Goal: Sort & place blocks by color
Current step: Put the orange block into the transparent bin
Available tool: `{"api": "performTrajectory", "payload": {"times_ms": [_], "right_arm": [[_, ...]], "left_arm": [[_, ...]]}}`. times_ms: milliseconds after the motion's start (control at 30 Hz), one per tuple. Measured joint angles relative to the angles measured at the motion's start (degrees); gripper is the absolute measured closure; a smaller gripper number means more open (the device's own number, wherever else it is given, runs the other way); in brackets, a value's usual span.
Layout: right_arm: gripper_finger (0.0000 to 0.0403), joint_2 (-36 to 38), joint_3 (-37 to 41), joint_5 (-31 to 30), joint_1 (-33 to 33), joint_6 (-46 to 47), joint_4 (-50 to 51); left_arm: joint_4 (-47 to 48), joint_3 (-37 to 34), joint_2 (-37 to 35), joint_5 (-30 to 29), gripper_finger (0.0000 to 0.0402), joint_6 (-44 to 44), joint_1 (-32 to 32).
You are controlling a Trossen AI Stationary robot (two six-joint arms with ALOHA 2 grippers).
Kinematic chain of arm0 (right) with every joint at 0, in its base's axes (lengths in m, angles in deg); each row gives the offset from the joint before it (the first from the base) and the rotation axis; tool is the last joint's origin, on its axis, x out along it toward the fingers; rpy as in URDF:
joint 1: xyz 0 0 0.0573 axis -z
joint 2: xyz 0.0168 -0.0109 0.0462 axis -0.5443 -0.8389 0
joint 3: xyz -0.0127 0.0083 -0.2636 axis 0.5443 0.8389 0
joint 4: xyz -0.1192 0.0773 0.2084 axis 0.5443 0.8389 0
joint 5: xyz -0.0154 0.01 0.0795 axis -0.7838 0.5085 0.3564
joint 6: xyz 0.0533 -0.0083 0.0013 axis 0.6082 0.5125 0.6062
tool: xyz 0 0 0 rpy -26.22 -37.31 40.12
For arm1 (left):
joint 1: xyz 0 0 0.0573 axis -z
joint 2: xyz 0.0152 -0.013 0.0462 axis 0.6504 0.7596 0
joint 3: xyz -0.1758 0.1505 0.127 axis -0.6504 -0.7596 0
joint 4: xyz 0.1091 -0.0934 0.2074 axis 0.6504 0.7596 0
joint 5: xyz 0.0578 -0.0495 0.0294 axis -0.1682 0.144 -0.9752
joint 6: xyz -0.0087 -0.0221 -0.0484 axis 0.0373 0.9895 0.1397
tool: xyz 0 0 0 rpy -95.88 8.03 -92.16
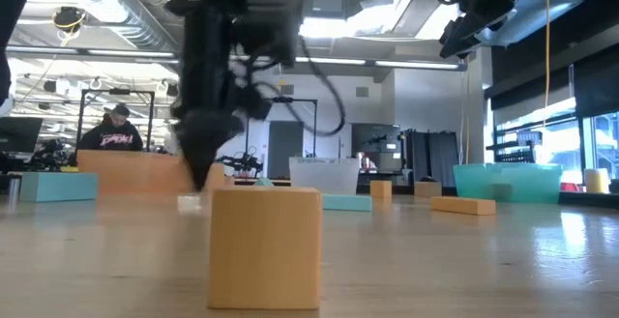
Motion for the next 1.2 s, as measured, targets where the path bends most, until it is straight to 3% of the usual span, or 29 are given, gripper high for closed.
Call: {"api": "performTrajectory", "payload": {"times_ms": [333,533,800,1200], "right_arm": [[0.0202,0.00,0.00,0.00,0.02,0.17,-0.02],[0.0202,0.11,0.00,0.00,0.24,0.26,-0.34],[0.0202,0.11,0.00,-0.04,0.24,0.38,-2.55],[0.0202,0.11,0.00,-0.28,0.24,0.42,-5.98]], "left_arm": [[4.06,17.58,-0.08,-0.80,0.0278,-8.74,-8.83],[-0.01,25.21,-0.22,3.63,0.0278,-14.72,-17.26],[-16.30,26.05,1.44,12.43,0.0278,-18.59,-26.25],[-18.53,25.93,10.60,17.39,0.0278,-19.36,-31.24]]}}
